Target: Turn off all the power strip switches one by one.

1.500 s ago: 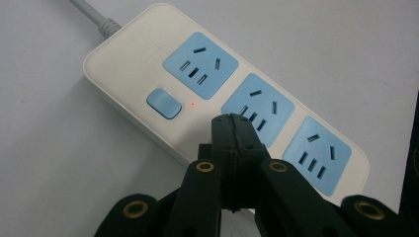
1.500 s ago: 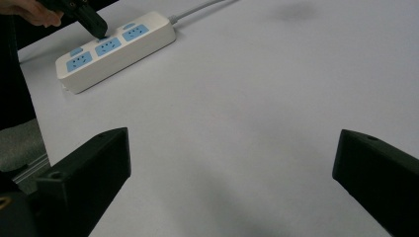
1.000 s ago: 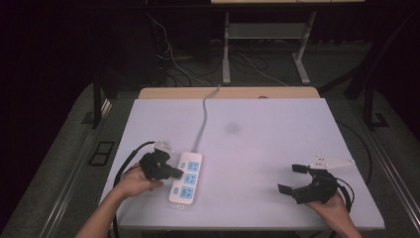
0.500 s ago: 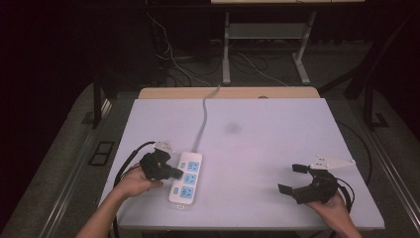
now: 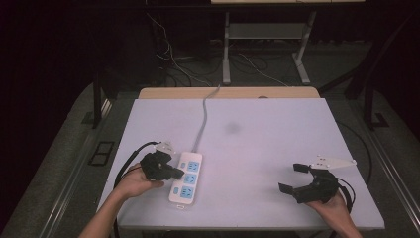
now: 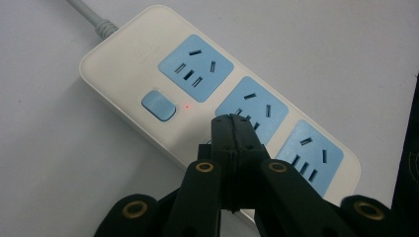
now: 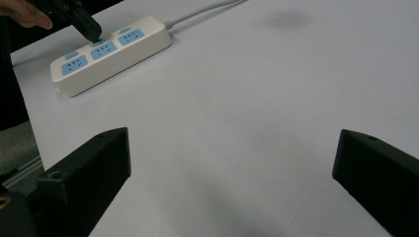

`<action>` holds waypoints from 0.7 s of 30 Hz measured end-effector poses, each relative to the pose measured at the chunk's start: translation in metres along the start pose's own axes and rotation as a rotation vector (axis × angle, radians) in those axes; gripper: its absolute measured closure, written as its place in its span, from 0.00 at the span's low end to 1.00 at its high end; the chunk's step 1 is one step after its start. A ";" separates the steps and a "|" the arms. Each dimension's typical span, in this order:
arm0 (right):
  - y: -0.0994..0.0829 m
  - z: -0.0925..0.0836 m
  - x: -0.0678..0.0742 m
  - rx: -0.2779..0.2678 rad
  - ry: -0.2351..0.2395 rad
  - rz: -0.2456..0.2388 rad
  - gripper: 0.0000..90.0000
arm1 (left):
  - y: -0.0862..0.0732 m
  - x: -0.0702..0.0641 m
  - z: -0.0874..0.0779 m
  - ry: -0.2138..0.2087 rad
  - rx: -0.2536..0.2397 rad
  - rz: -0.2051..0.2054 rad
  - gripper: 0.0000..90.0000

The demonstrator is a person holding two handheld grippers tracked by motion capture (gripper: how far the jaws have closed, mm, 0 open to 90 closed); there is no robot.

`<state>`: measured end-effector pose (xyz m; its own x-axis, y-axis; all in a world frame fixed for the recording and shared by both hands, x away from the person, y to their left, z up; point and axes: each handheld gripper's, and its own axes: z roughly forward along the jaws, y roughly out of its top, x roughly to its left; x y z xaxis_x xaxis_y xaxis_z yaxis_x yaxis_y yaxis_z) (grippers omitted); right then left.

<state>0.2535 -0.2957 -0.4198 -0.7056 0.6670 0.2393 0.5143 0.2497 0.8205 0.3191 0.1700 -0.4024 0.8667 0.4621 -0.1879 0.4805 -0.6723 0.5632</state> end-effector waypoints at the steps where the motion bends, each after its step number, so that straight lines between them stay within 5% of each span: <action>1: 0.000 0.000 0.000 -0.001 -0.001 0.002 0.01 | 0.000 0.000 0.000 -0.004 -0.003 0.001 0.99; 21: 0.000 -0.001 -0.001 -0.008 -0.004 0.004 0.01 | 0.024 -0.001 -0.016 0.014 -0.029 0.046 0.99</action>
<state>0.2536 -0.2976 -0.4195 -0.7017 0.6706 0.2406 0.5134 0.2417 0.8234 0.3272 0.1628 -0.3756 0.8860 0.4387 -0.1502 0.4356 -0.6764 0.5939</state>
